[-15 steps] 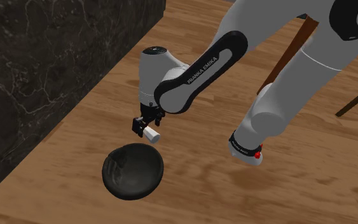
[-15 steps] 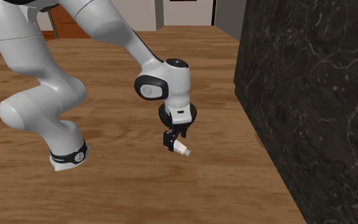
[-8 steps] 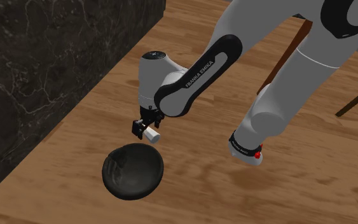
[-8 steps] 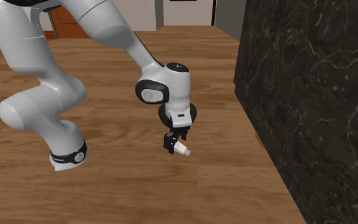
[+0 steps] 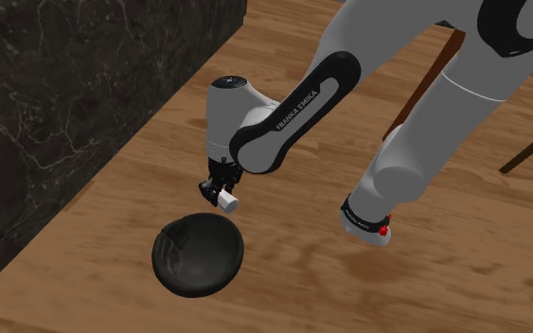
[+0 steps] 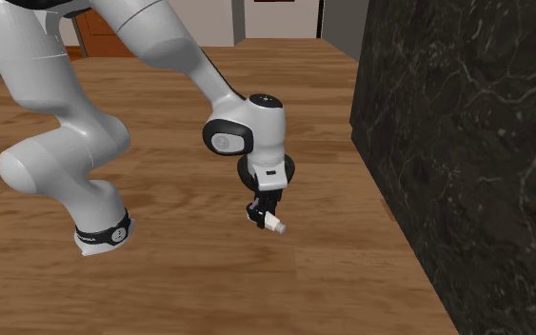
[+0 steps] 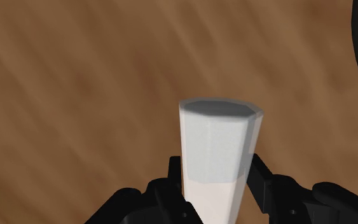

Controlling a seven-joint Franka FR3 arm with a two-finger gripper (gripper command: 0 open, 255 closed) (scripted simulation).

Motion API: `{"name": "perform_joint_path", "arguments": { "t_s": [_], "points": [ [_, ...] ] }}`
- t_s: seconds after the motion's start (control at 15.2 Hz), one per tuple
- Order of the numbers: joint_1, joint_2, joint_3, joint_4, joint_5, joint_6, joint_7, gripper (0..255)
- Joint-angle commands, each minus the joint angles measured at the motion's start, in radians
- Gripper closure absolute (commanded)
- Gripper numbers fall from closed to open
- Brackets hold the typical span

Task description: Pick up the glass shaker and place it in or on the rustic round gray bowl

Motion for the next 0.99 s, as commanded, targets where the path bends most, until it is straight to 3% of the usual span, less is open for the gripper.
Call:
{"name": "perform_joint_path", "arguments": {
  "t_s": [0.0, 0.2, 0.92],
  "points": [
    [0.0, 0.0, 0.0, 0.0, 0.0, 0.0, 0.0, 255],
    [0.0, 0.0, 0.0, 0.0, 0.0, 0.0, 0.0, 255],
    [0.018, -0.161, -0.023, 0.037, 0.073, -0.189, -0.048, 255]
  ]
}}
